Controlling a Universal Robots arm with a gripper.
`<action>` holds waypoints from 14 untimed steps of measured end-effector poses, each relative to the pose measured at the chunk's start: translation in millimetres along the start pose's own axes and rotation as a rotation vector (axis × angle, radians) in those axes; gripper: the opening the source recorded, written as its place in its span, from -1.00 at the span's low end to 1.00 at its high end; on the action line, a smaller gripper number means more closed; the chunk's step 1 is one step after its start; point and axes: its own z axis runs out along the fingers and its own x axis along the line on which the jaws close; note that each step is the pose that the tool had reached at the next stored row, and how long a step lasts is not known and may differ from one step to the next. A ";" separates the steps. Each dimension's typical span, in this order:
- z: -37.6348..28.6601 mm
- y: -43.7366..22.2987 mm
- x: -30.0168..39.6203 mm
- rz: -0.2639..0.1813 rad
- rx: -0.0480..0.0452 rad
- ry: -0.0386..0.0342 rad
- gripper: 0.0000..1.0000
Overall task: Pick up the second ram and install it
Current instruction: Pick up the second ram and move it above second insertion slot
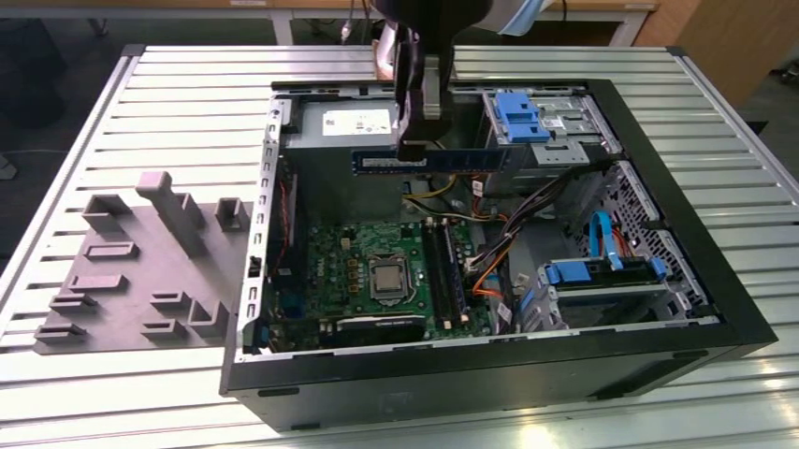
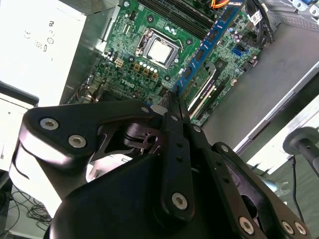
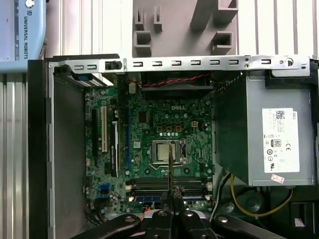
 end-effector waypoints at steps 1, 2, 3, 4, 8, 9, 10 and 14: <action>0.8 0.0 0.0 0.000 0.0000 0.0000 -0.77; 1.5 0.0 0.0 0.000 0.0000 0.0000 -0.77; 2.1 -0.1 0.0 0.000 0.0000 0.0001 -0.77; 2.7 -0.1 0.0 0.000 0.0000 0.0001 -0.77; 5.0 -0.1 0.0 0.000 0.0000 0.0000 -0.77; 5.6 -0.2 -0.1 0.000 0.0000 0.0000 -0.77; 6.2 -0.2 -0.1 0.000 0.0000 0.0000 -0.77; 8.0 -0.2 -0.1 0.000 0.0000 0.0001 -0.77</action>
